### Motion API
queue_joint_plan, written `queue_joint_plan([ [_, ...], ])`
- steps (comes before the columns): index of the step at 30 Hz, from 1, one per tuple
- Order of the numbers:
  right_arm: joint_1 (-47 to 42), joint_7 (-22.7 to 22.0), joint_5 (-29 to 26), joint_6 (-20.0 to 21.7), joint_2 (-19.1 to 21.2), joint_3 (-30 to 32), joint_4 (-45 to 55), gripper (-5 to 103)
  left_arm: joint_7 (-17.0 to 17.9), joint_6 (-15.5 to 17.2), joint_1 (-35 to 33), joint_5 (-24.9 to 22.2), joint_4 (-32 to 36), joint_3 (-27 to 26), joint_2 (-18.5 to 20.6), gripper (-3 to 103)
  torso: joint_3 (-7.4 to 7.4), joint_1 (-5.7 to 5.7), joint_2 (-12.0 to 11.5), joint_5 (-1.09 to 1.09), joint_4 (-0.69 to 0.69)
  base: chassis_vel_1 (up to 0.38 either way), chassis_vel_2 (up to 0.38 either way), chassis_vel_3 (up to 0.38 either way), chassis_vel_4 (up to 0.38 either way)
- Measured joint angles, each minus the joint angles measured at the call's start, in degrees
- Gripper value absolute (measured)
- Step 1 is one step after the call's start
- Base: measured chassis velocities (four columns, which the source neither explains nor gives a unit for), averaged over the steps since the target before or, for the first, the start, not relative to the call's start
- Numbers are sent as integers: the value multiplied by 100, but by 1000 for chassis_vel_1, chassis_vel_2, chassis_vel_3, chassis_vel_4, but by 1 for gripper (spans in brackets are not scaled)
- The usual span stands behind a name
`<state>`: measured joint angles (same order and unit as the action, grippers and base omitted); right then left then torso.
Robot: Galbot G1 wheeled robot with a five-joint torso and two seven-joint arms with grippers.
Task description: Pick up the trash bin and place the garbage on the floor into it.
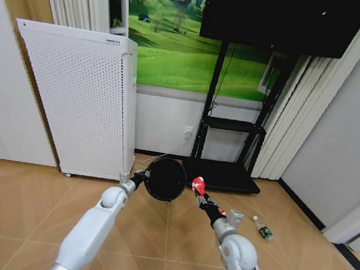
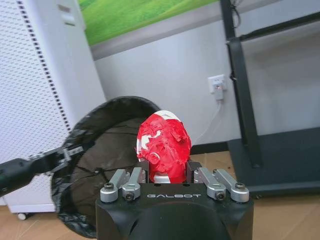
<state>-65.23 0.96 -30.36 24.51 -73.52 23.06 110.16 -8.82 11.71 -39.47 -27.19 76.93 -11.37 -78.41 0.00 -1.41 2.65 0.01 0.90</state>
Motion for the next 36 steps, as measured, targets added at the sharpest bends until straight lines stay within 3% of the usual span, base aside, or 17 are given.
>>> queue_joint_plan([
  [10,283,-69,42,17,3,-754,74,37,-20,1,-27,93,-142,124,-144,4,0,0,0,-1,0,0,0,0,0],
  [18,698,-358,203,-49,-178,-1333,-489,37,26,10,-87,117,-13,263,-290,4,0,0,0,-1,0,0,0,0,0],
  [36,987,-521,219,-197,-201,-805,-754,97,176,78,-315,-25,538,256,9,4,0,0,0,-1,0,0,0,0,0],
])
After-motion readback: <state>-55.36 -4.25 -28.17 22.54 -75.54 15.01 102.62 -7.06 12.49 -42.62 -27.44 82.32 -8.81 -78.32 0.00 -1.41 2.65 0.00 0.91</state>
